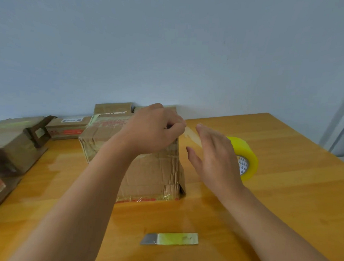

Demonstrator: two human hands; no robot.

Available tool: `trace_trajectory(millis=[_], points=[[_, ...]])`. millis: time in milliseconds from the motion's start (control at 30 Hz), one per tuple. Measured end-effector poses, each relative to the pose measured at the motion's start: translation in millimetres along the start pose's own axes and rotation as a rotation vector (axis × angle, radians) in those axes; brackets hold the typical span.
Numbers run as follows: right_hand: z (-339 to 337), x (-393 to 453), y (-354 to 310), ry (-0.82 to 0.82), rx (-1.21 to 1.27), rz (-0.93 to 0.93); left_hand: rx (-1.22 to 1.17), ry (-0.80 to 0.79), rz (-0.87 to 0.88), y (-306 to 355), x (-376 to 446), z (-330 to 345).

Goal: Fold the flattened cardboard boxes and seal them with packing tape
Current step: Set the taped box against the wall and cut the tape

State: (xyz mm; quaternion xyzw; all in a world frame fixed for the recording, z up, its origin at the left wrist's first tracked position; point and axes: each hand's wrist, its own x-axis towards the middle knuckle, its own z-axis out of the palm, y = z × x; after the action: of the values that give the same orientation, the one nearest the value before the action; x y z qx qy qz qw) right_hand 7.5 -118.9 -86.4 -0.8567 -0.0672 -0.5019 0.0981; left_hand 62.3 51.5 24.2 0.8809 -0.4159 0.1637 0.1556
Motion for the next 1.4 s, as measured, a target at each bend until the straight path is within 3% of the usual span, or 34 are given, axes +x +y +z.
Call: trace_trajectory(millis=[567, 733, 1167, 1400], points=[[9.0, -6.1, 19.1, 0.106, 0.042, -0.05, -0.026, -0.003, -0.024, -1.7, -1.2, -0.9], [0.8, -10.9, 32.8, 0.132, 0.014, 0.024, 0.028, -0.019, -0.005, -0.6, -0.7, -0.1], [11.3, -22.1, -1.6, -0.213, -0.033, -0.139, 0.077, -0.046, -0.123, -21.2, -21.0, -26.8], [19.6, -36.2, -21.9, -0.345, -0.199, -0.295, 0.049, 0.022, -0.151, -25.5, -34.0, -23.2]])
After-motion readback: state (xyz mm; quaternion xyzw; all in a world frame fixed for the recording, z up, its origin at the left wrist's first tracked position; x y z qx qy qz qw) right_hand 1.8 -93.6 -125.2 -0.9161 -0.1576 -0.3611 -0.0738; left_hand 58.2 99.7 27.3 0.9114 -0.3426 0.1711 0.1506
